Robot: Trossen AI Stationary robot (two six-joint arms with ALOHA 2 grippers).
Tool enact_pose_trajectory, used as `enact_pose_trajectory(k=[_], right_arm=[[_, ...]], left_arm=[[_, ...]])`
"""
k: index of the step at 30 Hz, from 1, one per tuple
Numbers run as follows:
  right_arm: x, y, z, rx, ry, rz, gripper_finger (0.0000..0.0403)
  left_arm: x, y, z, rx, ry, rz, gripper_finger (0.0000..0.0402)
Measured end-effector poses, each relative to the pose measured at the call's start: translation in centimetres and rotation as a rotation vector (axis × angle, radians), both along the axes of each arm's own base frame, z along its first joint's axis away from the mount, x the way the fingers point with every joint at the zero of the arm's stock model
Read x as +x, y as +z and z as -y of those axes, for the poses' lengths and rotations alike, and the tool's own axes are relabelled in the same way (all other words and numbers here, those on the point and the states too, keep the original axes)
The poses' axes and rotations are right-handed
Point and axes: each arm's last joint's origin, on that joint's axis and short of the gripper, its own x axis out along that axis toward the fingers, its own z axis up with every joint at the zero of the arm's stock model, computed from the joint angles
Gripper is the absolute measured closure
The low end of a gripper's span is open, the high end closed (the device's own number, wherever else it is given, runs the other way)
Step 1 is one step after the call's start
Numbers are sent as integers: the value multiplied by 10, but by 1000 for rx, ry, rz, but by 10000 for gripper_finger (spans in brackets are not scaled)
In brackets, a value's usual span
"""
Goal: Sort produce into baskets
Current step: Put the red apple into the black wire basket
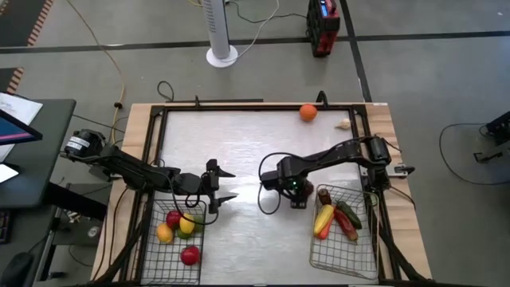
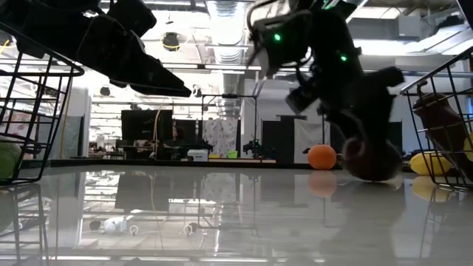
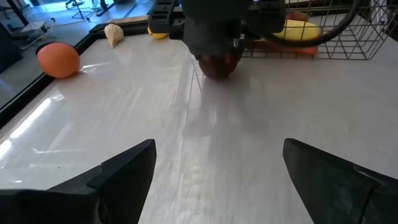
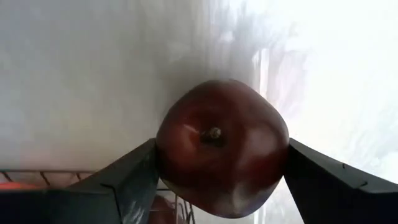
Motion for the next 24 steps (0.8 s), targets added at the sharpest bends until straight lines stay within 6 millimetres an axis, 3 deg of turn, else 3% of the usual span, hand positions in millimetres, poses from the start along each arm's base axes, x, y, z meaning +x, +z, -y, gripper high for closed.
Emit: enact_pose_trajectory(k=[8, 16, 24], right_arm=[[23, 34, -2, 18, 11, 148, 73], [53, 68, -17, 126, 28, 445, 73], [68, 83, -42, 222, 111, 630, 73]], left_arm=[[0, 0, 0, 1, 0, 0, 60], [-3, 0, 1, 47, -22, -26, 60], [-22, 26, 4, 35, -44, 26, 60]])
